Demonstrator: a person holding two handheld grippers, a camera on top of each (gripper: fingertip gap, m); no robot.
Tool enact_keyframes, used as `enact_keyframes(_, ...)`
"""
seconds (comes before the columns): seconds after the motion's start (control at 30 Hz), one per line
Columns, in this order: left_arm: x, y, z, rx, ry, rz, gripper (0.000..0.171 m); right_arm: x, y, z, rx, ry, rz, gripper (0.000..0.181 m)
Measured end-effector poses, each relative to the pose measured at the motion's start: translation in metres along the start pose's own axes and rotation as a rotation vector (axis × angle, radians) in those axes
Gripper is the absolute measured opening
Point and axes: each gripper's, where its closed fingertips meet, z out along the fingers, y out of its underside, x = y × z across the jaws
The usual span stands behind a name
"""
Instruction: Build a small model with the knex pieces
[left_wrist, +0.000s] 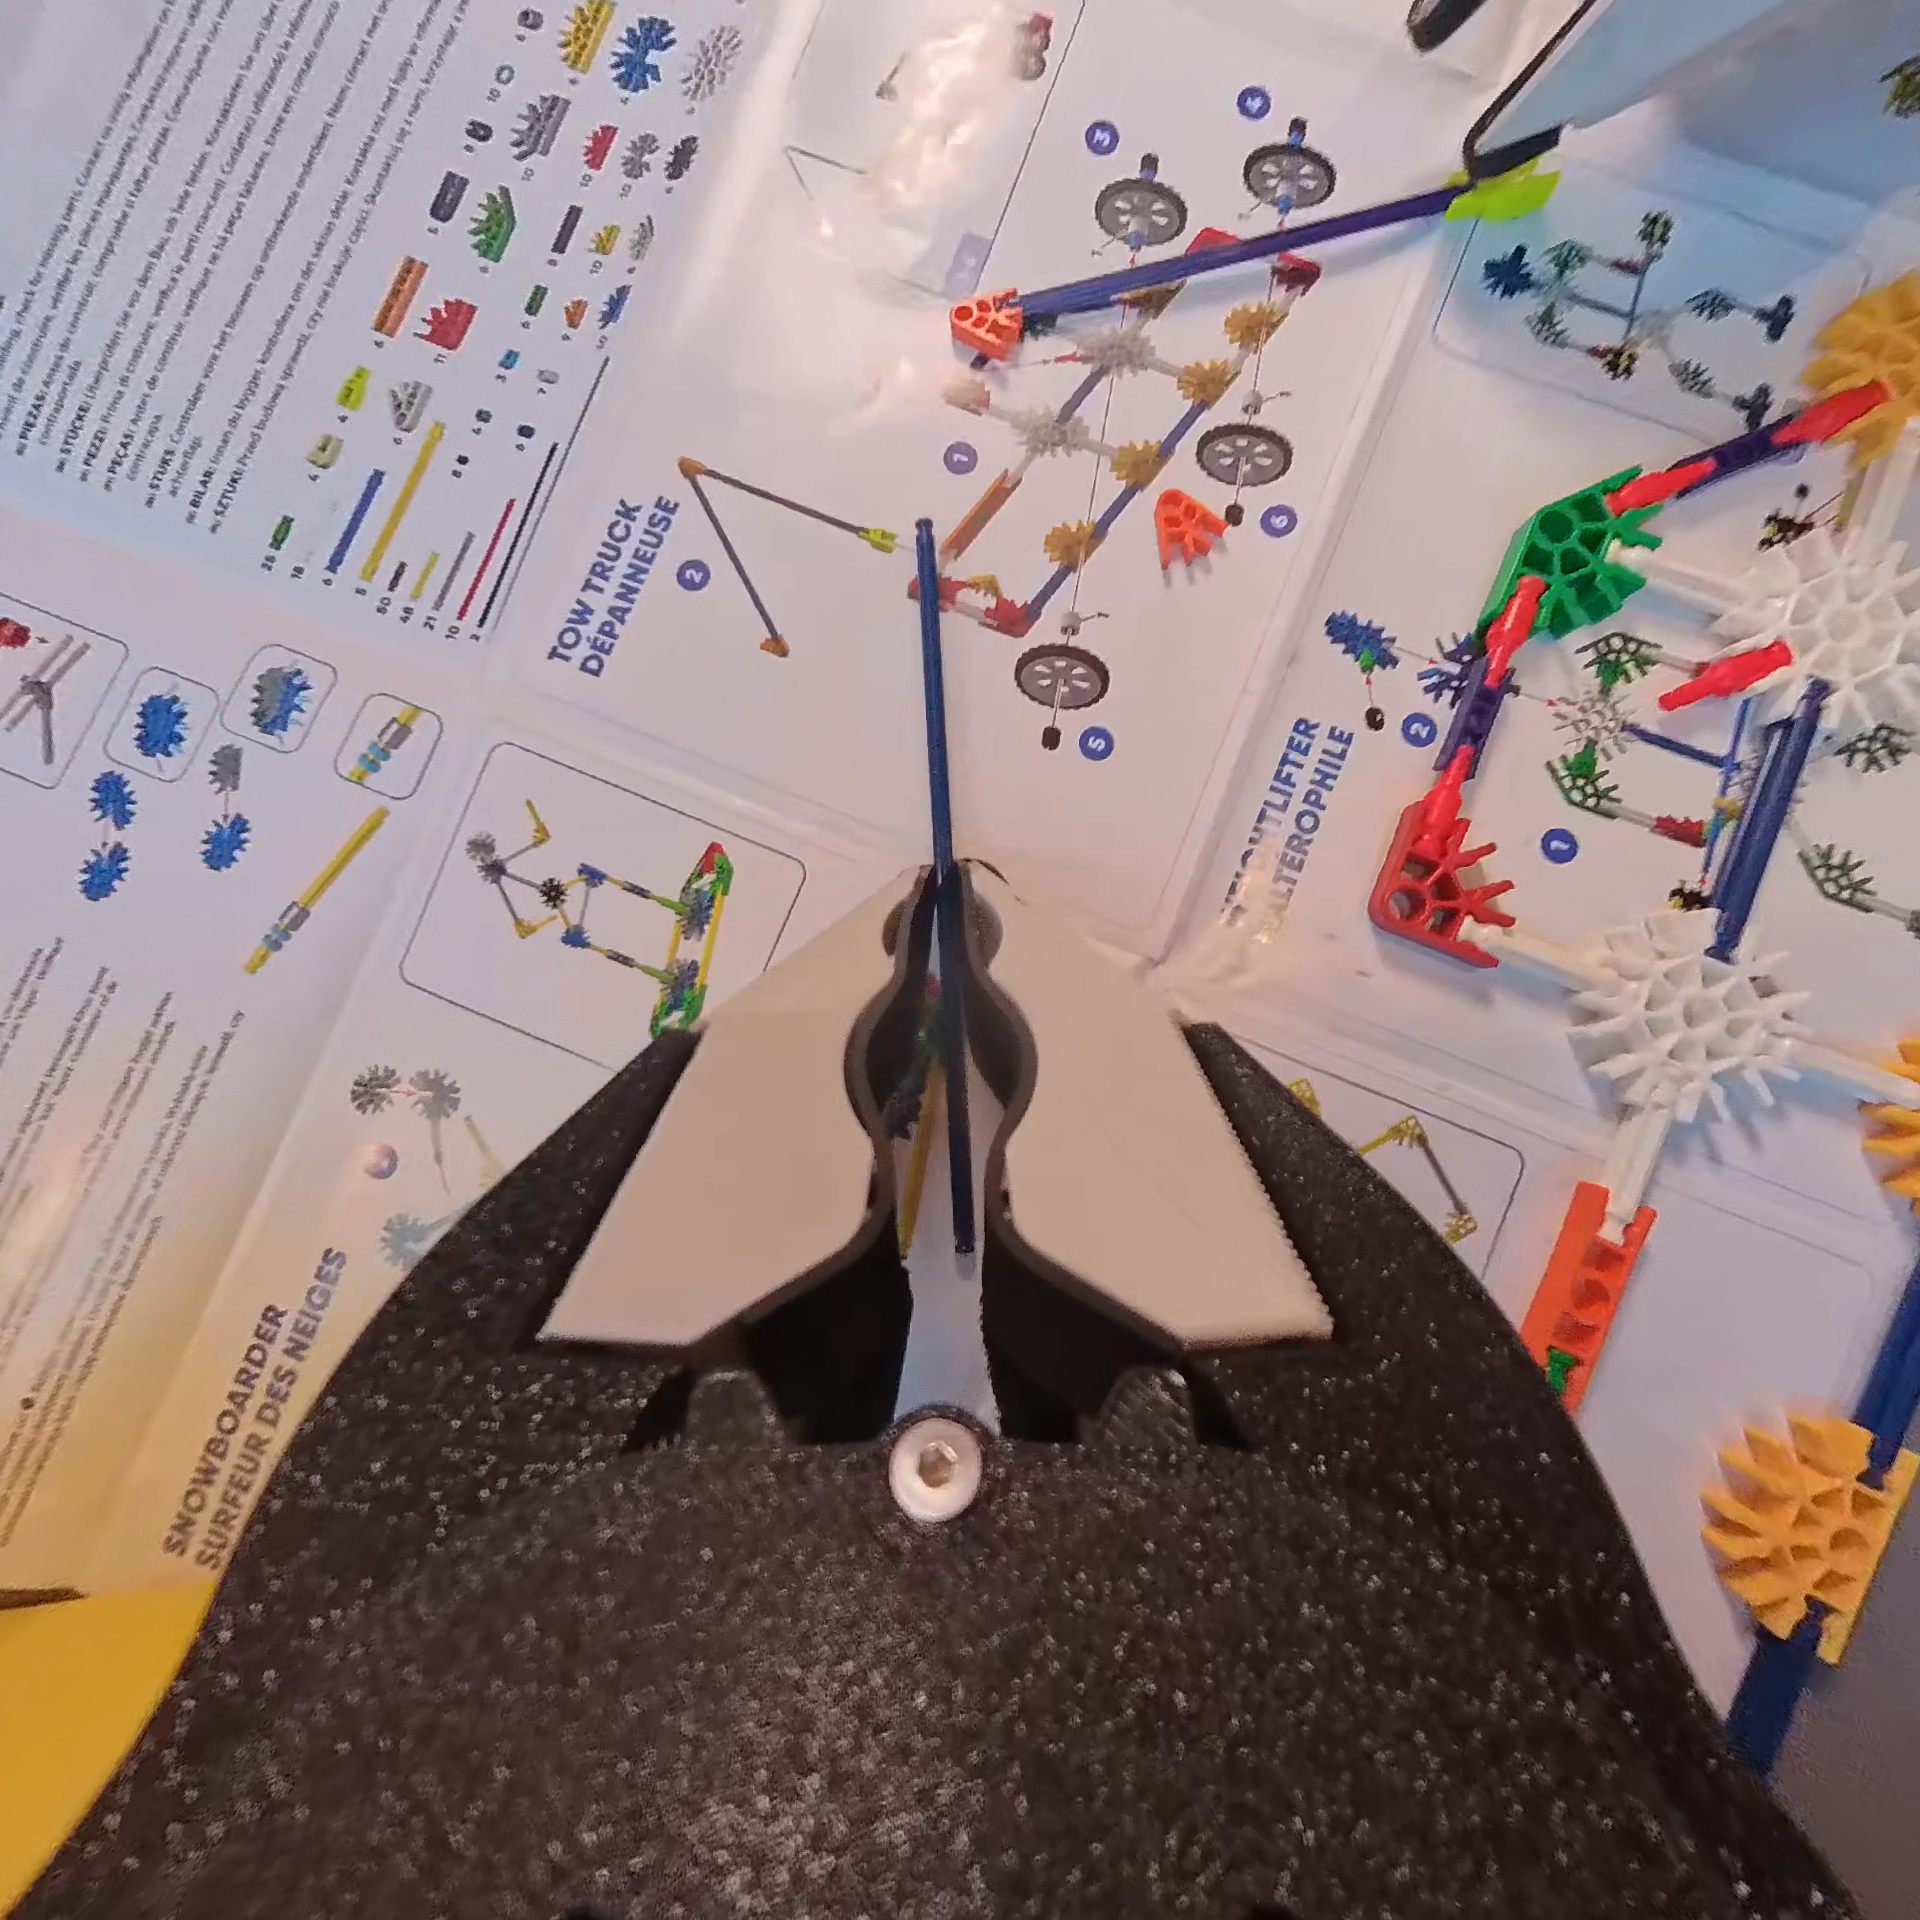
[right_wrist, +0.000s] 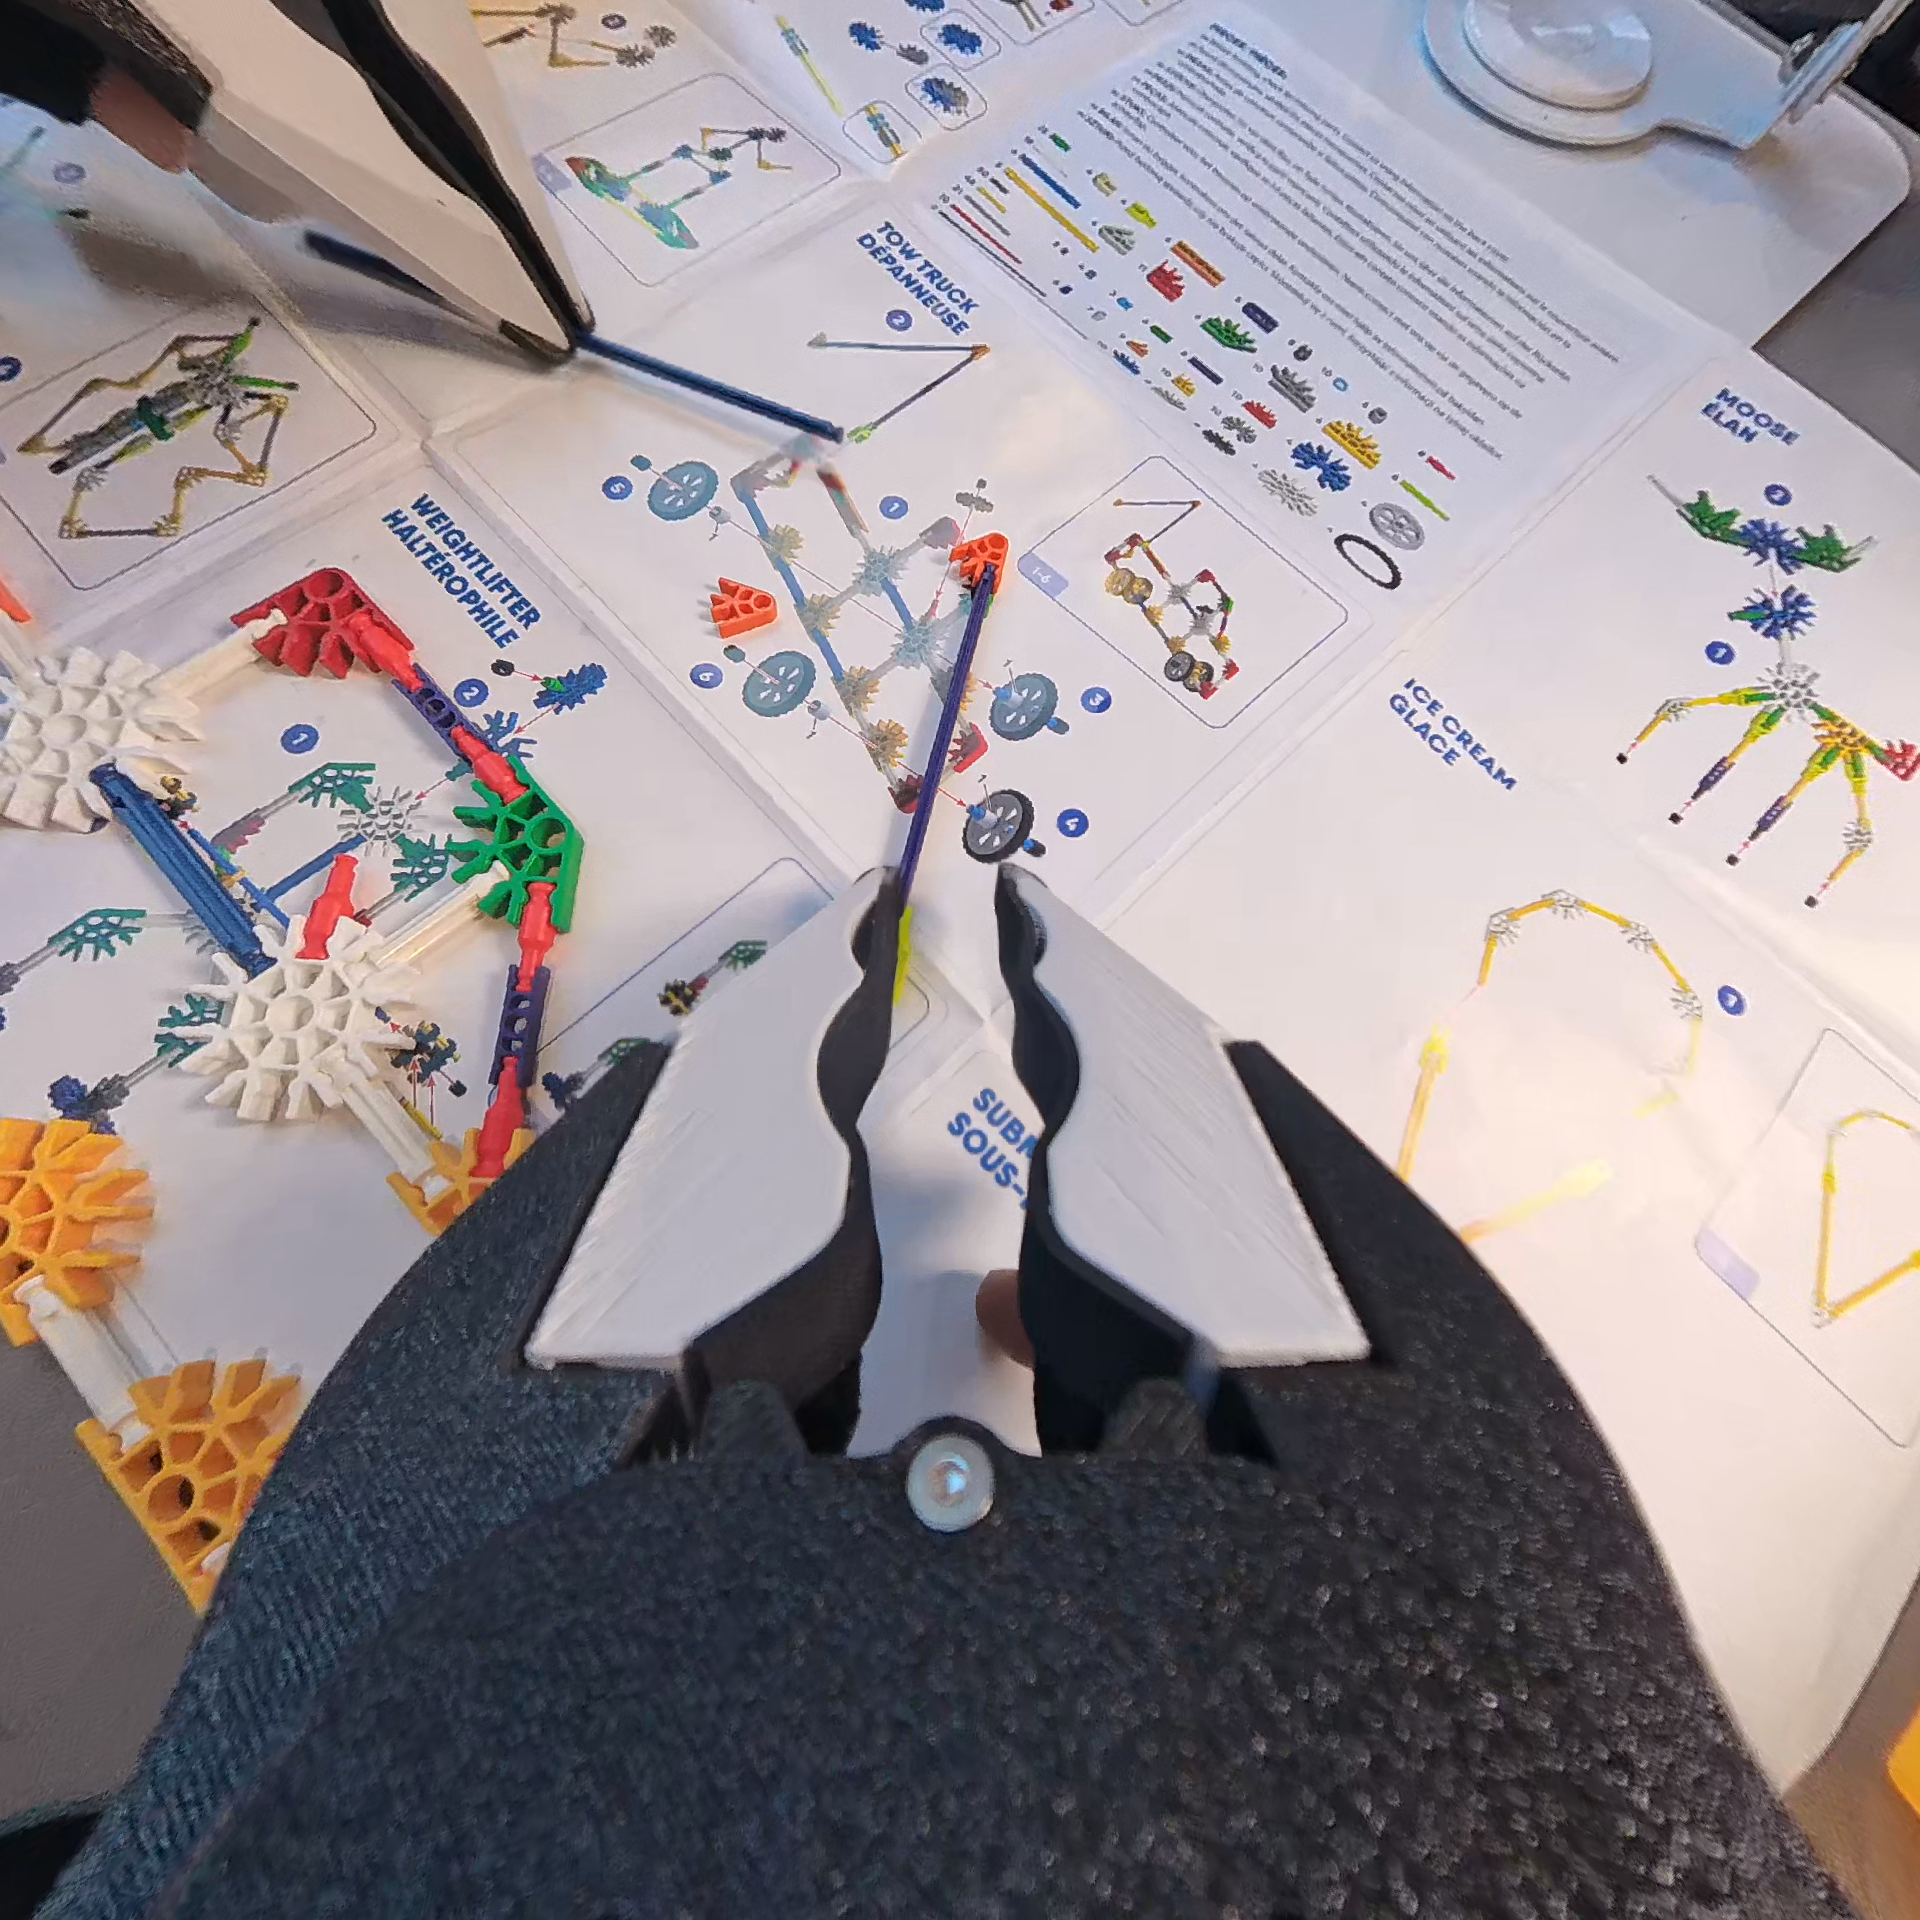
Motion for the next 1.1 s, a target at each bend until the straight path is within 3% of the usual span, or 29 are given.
enact_keyframes(0.2, 0.003, -0.007, 0.001, 0.034, 0.022, -0.071, 0.0, -0.011, 0.01, -0.007, -0.07, -0.098, 0.087, 0.015)
enact_keyframes(0.5, 0.009, -0.014, 0.007, 0.062, 0.048, -0.142, 0.001, -0.049, 0.005, -0.001, -0.085, -0.203, 0.006, 0.01)
enact_keyframes(0.83, 0.007, -0.013, 0.008, 0.053, 0.033, -0.15, 0.001, -0.043, -0.005, -0.001, -0.047, -0.179, -0.009, 0.02)
enact_keyframes(1.0, 0.002, -0.015, 0.0, 0.074, 0.02, -0.153, 0.001, -0.045, -0.003, 0.01, -0.138, -0.18, -0.051, 0.021)
enact_keyframes(1.1, -0.001, -0.016, -0.006, 0.093, 0.016, -0.16, 0.001, -0.04, 0.002, 0.015, -0.179, -0.148, -0.057, 0.007)
